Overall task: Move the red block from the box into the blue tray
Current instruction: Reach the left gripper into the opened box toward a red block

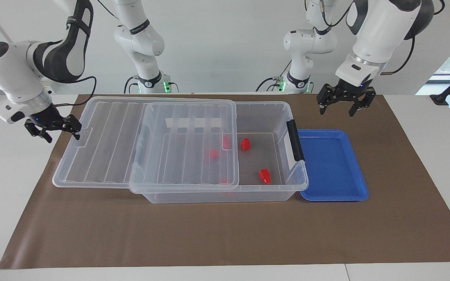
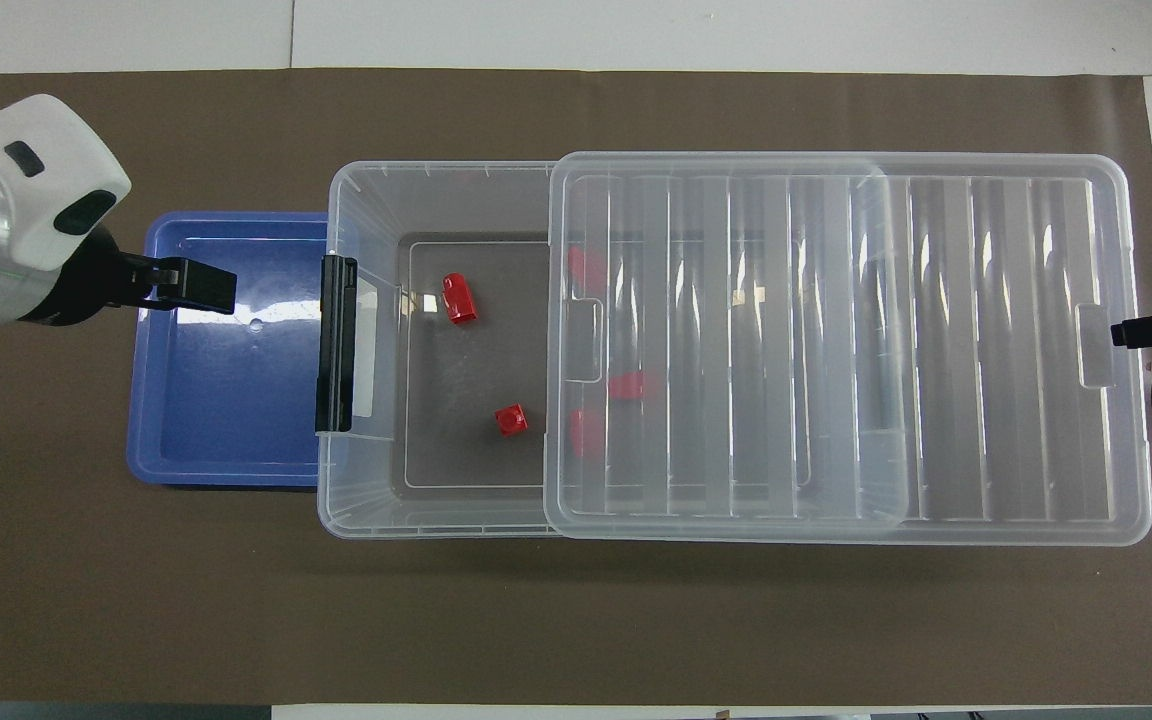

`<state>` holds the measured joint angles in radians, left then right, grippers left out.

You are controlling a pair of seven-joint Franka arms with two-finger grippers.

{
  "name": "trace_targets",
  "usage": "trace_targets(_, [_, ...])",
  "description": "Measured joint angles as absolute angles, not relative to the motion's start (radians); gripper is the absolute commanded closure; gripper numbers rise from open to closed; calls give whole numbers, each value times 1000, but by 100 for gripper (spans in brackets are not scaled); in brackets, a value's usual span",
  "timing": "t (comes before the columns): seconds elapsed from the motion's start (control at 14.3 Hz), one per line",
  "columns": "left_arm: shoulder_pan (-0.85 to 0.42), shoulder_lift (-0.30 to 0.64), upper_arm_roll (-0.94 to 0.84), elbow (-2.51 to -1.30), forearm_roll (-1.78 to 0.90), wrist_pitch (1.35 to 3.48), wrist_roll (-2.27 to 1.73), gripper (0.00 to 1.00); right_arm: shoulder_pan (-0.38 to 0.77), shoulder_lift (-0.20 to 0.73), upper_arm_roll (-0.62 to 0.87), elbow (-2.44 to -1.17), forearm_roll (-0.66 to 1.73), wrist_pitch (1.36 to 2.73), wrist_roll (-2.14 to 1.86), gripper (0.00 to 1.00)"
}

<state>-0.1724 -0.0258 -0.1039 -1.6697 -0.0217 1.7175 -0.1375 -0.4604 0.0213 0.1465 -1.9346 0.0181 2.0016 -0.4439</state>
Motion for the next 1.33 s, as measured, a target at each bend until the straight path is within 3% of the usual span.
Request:
trace_targets(0.28, [-285,-3,-108,-1752,-22,1872,-354,0,-393,20,151,-1777,18,1812,-368,0])
trace_targets(0.56, [-368,87,-109,-1782,-20,1996,-509,0,-256,1,155,-1641,18,1652,-173,0])
trace_targets(0.84, [-408,191,-108,-1784,13,2097,-603,0,-154,-30,158,-1635,18,1597,-31,0])
trace_targets(1.33, [-413,329,-105,-1802,17,2250,-623,0,-147,-33,205,-1635,19,1559,71,0])
